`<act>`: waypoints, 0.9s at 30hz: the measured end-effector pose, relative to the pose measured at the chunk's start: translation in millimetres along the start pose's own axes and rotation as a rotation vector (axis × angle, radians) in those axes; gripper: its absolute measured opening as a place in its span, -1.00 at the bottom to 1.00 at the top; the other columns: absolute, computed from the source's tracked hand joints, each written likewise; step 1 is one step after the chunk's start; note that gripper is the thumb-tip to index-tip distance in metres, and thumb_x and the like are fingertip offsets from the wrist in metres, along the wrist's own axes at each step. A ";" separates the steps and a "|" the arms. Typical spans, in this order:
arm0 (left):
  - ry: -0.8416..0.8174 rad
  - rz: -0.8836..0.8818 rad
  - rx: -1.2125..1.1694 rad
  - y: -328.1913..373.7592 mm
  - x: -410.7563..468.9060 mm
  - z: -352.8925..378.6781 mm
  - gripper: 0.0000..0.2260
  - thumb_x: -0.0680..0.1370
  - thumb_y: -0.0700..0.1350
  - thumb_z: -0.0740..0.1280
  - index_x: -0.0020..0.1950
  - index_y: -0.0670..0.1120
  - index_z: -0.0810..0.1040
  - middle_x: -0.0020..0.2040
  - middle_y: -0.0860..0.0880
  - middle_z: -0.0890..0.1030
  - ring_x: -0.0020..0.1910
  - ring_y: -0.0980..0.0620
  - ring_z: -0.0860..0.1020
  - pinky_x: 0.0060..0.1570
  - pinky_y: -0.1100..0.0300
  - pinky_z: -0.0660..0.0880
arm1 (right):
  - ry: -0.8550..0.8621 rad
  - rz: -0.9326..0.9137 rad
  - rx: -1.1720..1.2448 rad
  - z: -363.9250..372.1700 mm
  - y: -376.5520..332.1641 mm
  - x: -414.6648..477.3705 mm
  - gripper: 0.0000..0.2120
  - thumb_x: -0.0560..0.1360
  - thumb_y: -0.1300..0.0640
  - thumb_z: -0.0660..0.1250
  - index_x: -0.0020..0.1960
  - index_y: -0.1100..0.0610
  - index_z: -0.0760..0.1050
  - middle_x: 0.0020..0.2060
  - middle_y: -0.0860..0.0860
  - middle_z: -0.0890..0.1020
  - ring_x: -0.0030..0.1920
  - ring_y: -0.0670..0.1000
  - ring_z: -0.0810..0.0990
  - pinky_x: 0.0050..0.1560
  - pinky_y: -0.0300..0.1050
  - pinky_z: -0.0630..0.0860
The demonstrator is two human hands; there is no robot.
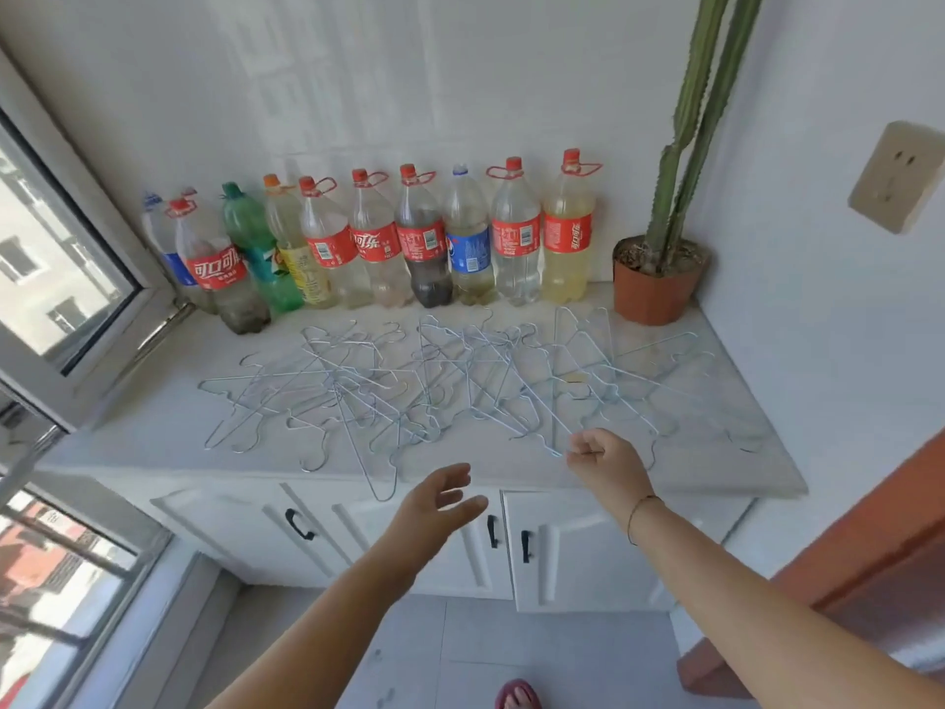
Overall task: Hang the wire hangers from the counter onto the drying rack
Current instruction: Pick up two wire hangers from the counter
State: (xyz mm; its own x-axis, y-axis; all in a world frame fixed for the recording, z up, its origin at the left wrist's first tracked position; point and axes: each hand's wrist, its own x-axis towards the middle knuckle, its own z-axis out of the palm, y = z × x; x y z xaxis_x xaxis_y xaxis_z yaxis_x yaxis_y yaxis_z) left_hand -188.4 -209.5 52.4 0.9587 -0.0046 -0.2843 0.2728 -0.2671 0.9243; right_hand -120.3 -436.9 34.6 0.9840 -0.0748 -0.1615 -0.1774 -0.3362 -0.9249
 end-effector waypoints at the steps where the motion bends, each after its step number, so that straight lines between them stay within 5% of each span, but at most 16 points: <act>1: 0.003 -0.005 0.002 1.1 17.8 -2.4 -0.59 0.47 -0.01 0.41 0.30 0.09 0.42 0.21 0.16 0.52 0.22 0.16 0.47 -0.03 0.30 0.42 | -0.004 0.016 -0.010 2.6 -0.1 14.7 -0.89 0.39 0.21 0.36 -0.07 0.13 0.52 -0.11 0.01 0.61 -0.04 0.03 0.58 0.05 -0.09 0.48; 8: 0.033 -0.078 0.080 1.1 129.6 -22.5 -0.60 0.50 -0.05 0.38 0.33 -0.02 0.44 0.22 0.08 0.51 0.22 0.09 0.45 0.12 0.18 0.34 | -0.027 0.099 -0.046 20.7 -3.7 100.4 -0.88 0.41 0.23 0.34 -0.06 0.11 0.51 -0.07 0.03 0.60 0.00 0.04 0.56 0.11 -0.08 0.45; 20: 0.033 -0.214 0.297 -23.4 234.4 -25.1 -0.59 0.50 -0.09 0.38 0.33 -0.12 0.46 0.23 -0.08 0.53 0.23 -0.04 0.47 0.20 0.15 0.36 | -0.082 0.206 -0.028 29.5 15.5 171.2 -0.86 0.42 0.25 0.35 -0.02 0.16 0.52 -0.09 0.00 0.58 -0.06 -0.04 0.54 -0.09 -0.29 0.38; 27: 0.009 -0.248 0.536 -33.1 259.9 -25.4 -0.75 0.46 -0.05 0.38 0.14 0.02 0.60 -0.05 0.06 0.62 0.07 -0.01 0.56 0.22 0.00 0.42 | -0.015 0.221 -0.007 11.9 28.9 197.8 -0.85 0.42 0.26 0.36 -0.03 0.12 0.52 -0.06 0.03 0.59 -0.03 0.00 0.55 0.01 -0.20 0.40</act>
State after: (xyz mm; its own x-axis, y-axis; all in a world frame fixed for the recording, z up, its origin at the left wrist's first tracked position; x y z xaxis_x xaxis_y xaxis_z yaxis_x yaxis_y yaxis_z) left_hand 53.8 -177.4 -45.7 0.8727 0.1280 -0.4712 0.4127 -0.7091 0.5717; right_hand 69.4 -450.3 -28.2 0.9214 -0.1332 -0.3651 -0.3886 -0.3201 -0.8640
